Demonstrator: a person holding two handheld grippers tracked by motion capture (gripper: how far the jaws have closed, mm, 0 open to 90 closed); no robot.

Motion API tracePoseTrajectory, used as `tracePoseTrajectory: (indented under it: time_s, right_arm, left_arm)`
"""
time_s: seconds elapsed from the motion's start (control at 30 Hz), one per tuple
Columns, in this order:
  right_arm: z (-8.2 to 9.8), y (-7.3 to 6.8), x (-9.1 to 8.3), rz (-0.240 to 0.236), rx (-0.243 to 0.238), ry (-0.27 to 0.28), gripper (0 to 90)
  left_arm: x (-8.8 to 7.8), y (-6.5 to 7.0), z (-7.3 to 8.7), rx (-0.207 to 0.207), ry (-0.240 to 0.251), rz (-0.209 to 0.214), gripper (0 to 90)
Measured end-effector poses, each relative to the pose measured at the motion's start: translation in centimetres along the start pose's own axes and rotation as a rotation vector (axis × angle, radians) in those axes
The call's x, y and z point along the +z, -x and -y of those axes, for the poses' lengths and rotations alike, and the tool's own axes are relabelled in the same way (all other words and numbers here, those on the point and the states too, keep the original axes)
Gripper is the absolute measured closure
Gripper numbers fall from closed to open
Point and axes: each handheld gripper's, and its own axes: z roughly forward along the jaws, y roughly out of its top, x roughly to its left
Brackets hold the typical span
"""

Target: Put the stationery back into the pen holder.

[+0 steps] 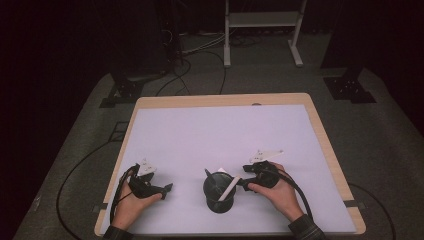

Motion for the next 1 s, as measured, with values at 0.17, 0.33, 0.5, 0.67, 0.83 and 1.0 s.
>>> tracePoseTrajectory:
  time_s: [0.17, 0.33, 0.5, 0.67, 0.83, 1.0]
  right_arm:
    - [0.2, 0.0, 0.6, 0.005, 0.000, -0.028, 34.4]
    - [0.3, -0.1, 1.0, -0.002, -0.003, -0.036, 34.0]
    - [0.5, -0.2, 1.3, 0.025, -0.029, -0.067, 35.5]
    - [0.6, 0.3, 1.4, 0.051, -0.035, -0.080, 36.8]
    - [0.5, 0.7, 1.4, 0.071, -0.039, -0.081, 37.8]
    - [0.0, 1.0, 1.7, 0.077, -0.034, -0.076, 39.0]
  left_arm:
    - [0.0, 0.0, 0.0, -0.001, 0.000, 0.000, 1.4]
    - [0.0, 0.0, 0.0, -0.001, 0.000, 0.000, 1.4]
    - [0.0, 0.0, 0.0, -0.001, 0.001, 0.000, 1.4]
    - [0.0, 0.0, 0.0, -0.001, 0.000, 0.000, 1.4]
    - [0.0, 0.0, 0.0, 0.001, 0.001, -0.001, 1.4]
    - [0.0, 0.0, 0.0, -0.001, 0.001, 0.000, 1.4]
